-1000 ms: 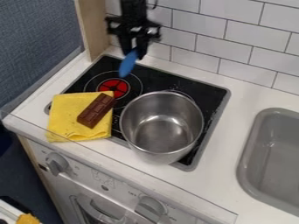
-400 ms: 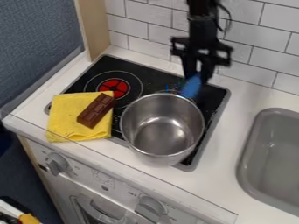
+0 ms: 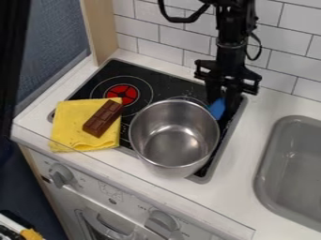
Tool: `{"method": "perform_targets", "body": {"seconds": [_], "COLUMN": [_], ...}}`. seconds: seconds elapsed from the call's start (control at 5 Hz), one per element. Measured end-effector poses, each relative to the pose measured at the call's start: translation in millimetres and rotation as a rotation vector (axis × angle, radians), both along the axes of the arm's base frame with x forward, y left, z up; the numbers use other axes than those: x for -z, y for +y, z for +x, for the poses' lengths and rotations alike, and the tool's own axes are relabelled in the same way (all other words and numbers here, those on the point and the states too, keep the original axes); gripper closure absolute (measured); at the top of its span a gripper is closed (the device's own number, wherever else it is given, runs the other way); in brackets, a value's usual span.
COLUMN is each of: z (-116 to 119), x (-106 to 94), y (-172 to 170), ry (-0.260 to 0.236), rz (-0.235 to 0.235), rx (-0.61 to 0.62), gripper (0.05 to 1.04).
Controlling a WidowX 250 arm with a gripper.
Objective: Move the blue spoon on top of the silver pot
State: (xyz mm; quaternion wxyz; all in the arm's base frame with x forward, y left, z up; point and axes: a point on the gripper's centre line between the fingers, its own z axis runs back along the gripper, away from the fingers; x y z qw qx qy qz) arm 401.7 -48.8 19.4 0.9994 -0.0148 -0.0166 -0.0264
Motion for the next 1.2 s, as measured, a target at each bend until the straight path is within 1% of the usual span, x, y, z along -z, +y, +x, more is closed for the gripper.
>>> {"method": "perform_targets", "body": {"seconds": [0.2, 0.4, 0.6, 0.8, 1.0, 1.2], "z": [1, -1, -1, 0, -2, -2], "x": [4.0, 6.4, -21.6, -66.4, -85.3, -84.7], "y": [2, 3, -1, -4, -8, -8], "ry": [0.015, 0.004, -0.066, -0.15, -0.185, -0.184], "rz": [0.014, 0.021, -0.003, -0.031, -0.054, -0.054], "rx": [0.01, 0.026, 0.043, 0.058, 0.052, 0.052], "gripper": [0.668, 0.39, 0.121, 0.081, 0.084, 0.084]}}
